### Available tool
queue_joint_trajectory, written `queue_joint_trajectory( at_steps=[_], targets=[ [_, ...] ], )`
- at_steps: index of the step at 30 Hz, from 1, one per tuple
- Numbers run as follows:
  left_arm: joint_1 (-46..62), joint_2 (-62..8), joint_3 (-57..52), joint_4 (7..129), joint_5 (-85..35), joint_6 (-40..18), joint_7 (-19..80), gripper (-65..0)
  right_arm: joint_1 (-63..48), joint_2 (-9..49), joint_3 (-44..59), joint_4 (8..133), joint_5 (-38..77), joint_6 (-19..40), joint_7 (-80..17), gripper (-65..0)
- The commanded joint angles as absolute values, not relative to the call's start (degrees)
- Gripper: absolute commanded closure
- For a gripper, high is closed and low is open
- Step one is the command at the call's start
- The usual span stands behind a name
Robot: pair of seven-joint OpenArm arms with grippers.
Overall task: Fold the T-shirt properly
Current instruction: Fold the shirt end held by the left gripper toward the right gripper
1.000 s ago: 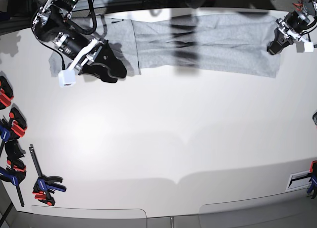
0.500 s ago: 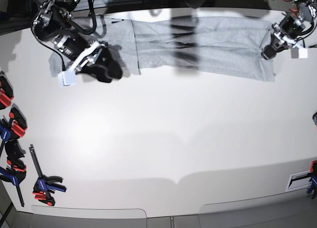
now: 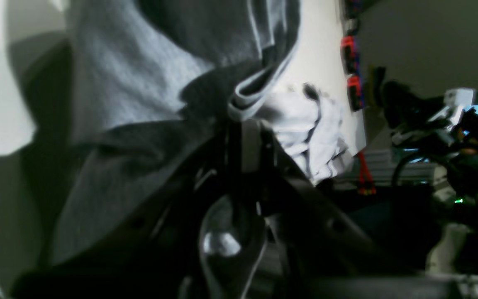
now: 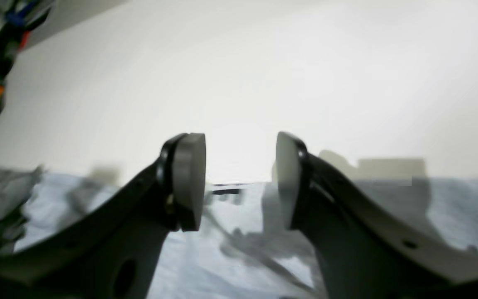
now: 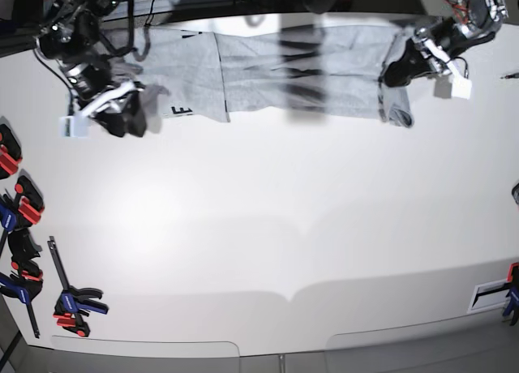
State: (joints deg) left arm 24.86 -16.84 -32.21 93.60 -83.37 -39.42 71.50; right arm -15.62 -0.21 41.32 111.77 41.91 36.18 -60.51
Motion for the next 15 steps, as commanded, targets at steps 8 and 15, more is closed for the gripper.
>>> queue_joint_trajectory(
  at_steps=[8, 15],
  targets=[
    [23.16, -12.45, -21.21, 96.42, -85.0, -40.0, 70.24, 0.0, -15.25, 5.52, 47.07, 112.79, 40.45, 33.47, -58.72, -25.8],
    [20.47, -8.82, -10.94, 96.42, -81.43, -40.0, 65.91, 0.0, -15.27, 6.83, 47.29, 112.79, 40.45, 33.43, -58.89, -25.8]
  ],
)
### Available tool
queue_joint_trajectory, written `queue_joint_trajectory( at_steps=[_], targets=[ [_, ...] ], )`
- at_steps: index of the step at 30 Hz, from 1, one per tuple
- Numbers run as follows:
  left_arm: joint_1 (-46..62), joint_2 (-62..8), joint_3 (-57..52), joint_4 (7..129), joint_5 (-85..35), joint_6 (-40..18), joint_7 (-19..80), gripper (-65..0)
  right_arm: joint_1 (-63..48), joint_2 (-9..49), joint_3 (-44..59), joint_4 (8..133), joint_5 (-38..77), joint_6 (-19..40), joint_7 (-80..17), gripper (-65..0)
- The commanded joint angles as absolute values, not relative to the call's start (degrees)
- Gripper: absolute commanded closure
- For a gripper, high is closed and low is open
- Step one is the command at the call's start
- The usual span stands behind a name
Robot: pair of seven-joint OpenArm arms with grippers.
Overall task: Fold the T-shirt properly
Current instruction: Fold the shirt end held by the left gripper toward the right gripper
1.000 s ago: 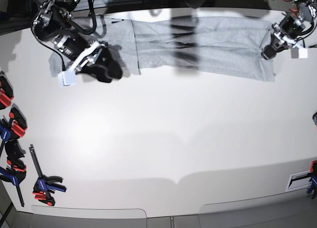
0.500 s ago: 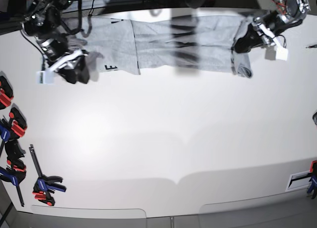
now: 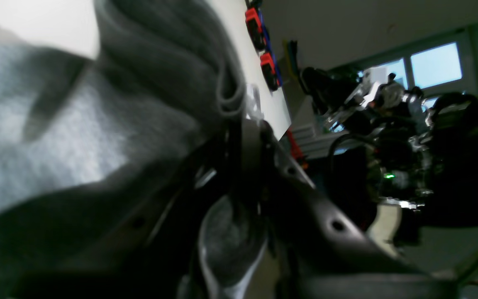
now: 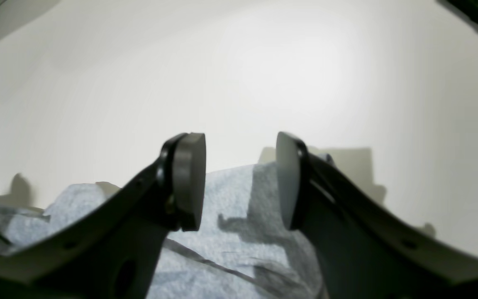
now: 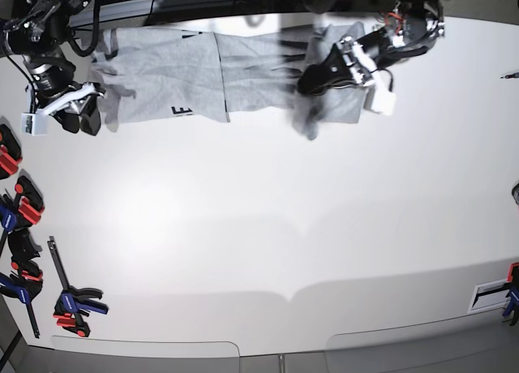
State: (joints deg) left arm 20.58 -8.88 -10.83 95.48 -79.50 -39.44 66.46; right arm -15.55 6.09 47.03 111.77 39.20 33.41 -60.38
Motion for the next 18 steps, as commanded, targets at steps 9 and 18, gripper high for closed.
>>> queue_joint_trajectory(
  at_steps=[9, 18],
  targets=[
    [17.89, -7.33, -2.63, 96.42, -75.4, -40.0, 62.92, 0.0, -15.25, 6.81, 47.24, 112.79, 40.47, 33.43, -58.85, -25.8],
    [17.61, -7.33, -1.02, 96.42, -73.58, -40.0, 61.63, 0.0, -15.25, 6.81, 47.24, 112.79, 40.47, 33.43, -58.85, -25.8]
  ],
)
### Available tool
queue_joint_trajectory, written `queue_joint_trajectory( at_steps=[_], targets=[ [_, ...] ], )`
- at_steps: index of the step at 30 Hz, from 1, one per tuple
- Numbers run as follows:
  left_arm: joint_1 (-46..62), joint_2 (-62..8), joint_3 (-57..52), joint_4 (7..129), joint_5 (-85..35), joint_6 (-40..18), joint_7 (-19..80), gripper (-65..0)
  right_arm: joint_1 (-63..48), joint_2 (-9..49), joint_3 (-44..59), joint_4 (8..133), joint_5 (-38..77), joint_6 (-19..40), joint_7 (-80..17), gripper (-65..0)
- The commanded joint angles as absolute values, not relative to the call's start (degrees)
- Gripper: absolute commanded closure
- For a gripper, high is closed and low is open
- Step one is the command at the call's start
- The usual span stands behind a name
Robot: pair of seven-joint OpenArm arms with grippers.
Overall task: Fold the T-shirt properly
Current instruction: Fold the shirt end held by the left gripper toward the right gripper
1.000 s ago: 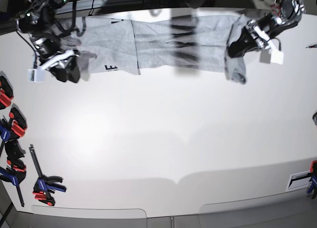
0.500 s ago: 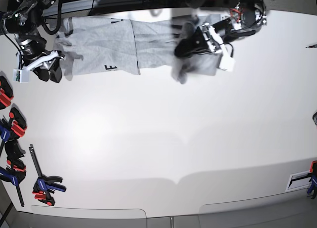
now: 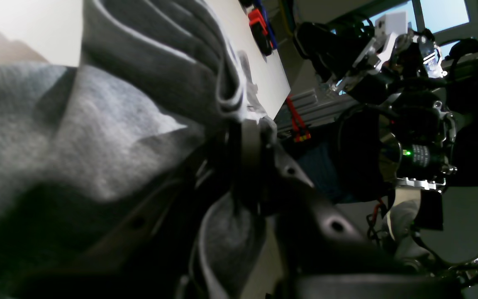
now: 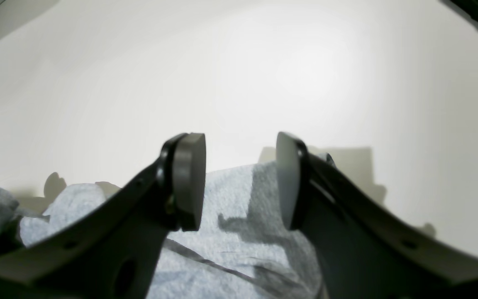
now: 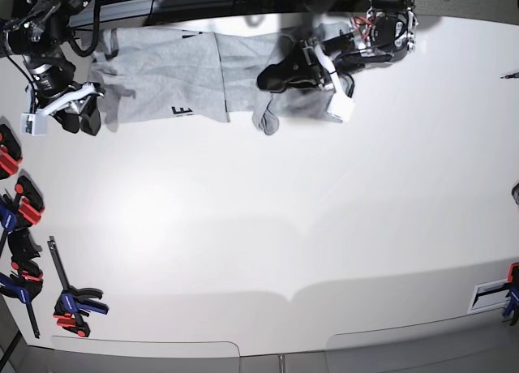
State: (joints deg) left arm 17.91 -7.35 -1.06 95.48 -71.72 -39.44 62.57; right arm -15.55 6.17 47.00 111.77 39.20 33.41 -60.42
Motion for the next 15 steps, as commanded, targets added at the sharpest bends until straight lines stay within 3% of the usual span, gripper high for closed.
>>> queue_joint_trajectory(
  at_steps=[1, 15],
  targets=[
    [17.58, -7.33, -1.02, 96.42, -73.58, -40.0, 61.63, 0.0, -15.25, 6.81, 47.24, 112.79, 40.47, 33.43, -58.85, -25.8],
    [17.58, -7.31, 3.46, 96.42, -73.49, -40.0, 61.63, 0.0, -15.25, 6.81, 47.24, 112.79, 40.47, 33.43, -58.83, -25.8]
  ],
)
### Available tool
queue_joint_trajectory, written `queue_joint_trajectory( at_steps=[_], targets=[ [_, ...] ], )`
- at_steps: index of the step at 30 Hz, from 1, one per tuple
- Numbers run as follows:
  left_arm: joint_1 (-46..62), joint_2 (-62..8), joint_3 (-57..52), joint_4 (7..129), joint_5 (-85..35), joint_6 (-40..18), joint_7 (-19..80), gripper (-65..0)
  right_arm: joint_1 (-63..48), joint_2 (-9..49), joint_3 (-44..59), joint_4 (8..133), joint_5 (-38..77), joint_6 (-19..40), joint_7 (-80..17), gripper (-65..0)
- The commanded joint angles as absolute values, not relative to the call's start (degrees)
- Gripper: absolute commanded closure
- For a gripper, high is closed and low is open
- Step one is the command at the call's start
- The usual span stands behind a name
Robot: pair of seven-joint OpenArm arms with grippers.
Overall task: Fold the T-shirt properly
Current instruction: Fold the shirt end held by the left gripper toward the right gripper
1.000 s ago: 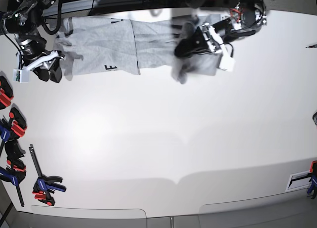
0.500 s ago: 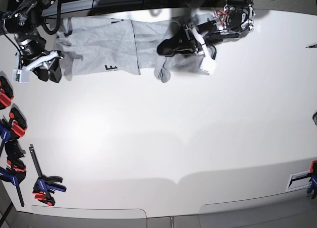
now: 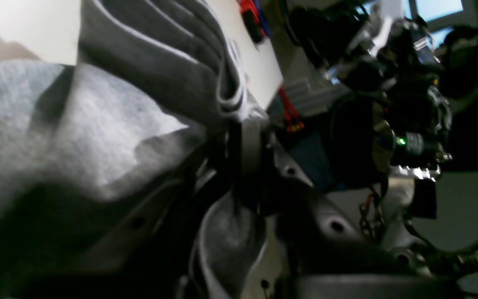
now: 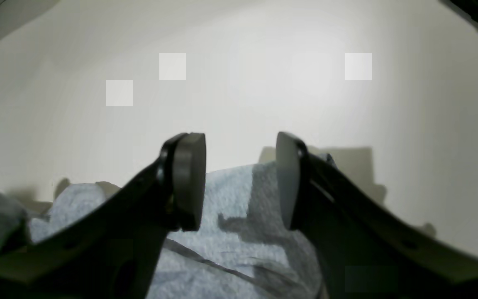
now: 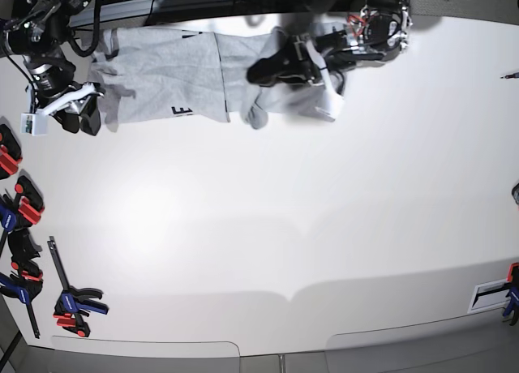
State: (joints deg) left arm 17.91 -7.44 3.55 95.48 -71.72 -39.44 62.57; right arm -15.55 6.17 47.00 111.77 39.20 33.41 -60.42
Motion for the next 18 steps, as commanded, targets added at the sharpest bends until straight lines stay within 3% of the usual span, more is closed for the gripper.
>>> queue_joint_trajectory(
  at_steps=[1, 3, 5, 9, 18],
  targets=[
    [17.41, -7.31, 4.27, 96.42, -73.49, -40.0, 61.63, -5.9, -15.25, 6.81, 47.24, 112.79, 40.47, 33.41, -58.83, -25.8],
    [16.75, -7.31, 5.74, 96.42, -73.23, -40.0, 61.54, -23.6, -15.25, 6.81, 47.24, 112.79, 40.47, 33.41, -58.81, -25.8],
    [15.7, -7.31, 6.66, 96.42, -69.87, -40.0, 59.31, -30.2, -15.25, 6.81, 47.24, 112.79, 40.49, 33.43, -58.83, -25.8],
    [13.87, -7.33, 6.83, 96.42, -62.08, -40.0, 53.01, -30.1, -15.25, 6.81, 47.24, 112.79, 40.49, 33.41, -58.83, -25.8],
    [9.63, -7.51, 5.54, 96.42, -59.37, -40.0, 53.54, -30.0, -15.27, 7.03, 47.48, 112.79, 36.12, 30.94, -57.82, -25.9]
  ],
)
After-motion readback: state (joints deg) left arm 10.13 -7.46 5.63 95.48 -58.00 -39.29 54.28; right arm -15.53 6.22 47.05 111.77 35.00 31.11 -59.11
